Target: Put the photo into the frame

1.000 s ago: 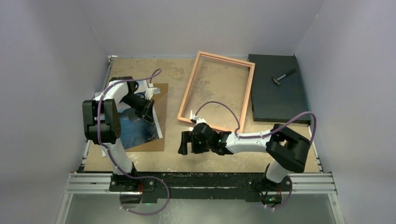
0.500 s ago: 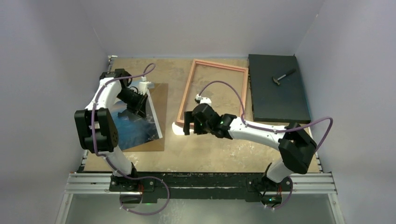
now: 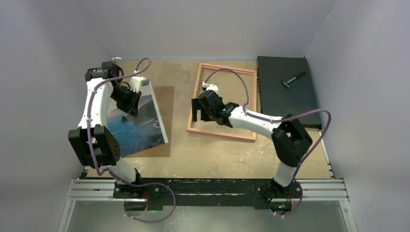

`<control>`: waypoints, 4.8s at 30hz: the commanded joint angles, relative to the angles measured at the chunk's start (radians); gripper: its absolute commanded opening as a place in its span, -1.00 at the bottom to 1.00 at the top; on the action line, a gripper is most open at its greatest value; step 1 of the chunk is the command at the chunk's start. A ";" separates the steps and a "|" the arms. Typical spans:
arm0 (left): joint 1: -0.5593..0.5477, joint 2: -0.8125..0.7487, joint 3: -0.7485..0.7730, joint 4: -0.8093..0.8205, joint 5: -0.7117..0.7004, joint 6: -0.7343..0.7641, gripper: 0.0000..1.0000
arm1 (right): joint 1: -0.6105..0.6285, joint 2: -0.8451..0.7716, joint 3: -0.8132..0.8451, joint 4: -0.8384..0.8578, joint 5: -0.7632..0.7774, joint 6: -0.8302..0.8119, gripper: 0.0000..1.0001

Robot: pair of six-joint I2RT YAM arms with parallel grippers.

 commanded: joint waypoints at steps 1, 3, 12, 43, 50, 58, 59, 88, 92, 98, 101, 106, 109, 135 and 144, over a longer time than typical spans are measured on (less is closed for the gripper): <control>0.032 -0.069 0.143 -0.022 -0.049 0.060 -1.00 | -0.013 0.086 0.088 0.034 0.027 -0.053 0.95; 0.036 -0.086 0.170 -0.023 -0.084 0.061 -1.00 | -0.015 0.123 0.111 0.055 0.024 -0.057 0.94; 0.041 -0.132 0.276 -0.017 -0.207 0.043 -1.00 | -0.016 0.259 0.271 0.057 0.022 -0.073 0.86; 0.042 -0.161 0.426 0.018 -0.331 -0.022 -1.00 | -0.079 0.670 0.806 -0.141 0.154 -0.184 -0.63; 0.041 -0.199 0.327 0.071 -0.357 -0.012 -1.00 | -0.069 0.543 0.683 -0.052 0.102 -0.291 -1.00; 0.043 -0.206 0.313 0.100 -0.388 0.007 -1.00 | 0.004 0.320 0.501 0.022 0.098 -0.411 -1.00; 0.043 -0.210 0.315 0.105 -0.398 0.013 -1.00 | 0.014 0.302 0.485 0.024 0.097 -0.417 -1.00; 0.045 -0.292 0.222 0.134 -0.395 0.041 -1.00 | 0.349 -0.016 -0.071 0.113 -0.156 -0.880 -1.00; 0.044 -0.294 0.223 0.134 -0.390 0.041 -1.00 | 0.364 -0.003 -0.116 0.133 -0.149 -0.908 -1.00; 0.043 -0.294 0.229 0.126 -0.377 0.041 -1.00 | 0.366 0.007 -0.157 0.147 -0.124 -0.872 -0.50; 0.044 -0.296 0.225 0.125 -0.378 0.045 -1.00 | 0.364 0.021 -0.136 0.105 -0.153 -0.800 -0.20; 0.043 -0.296 0.218 0.126 -0.372 0.046 -1.00 | 0.364 -0.006 -0.109 0.085 -0.155 -0.668 0.45; 0.042 -0.296 0.213 0.127 -0.370 0.046 -1.00 | 0.350 -0.030 -0.067 0.095 -0.079 -0.523 0.97; 0.043 -0.297 0.204 0.126 -0.355 0.031 -1.00 | 0.311 0.782 0.996 -0.054 0.397 0.017 0.73; 0.045 -0.305 0.186 0.122 -0.345 0.035 -1.00 | 0.307 0.825 0.992 0.034 0.403 -0.015 0.71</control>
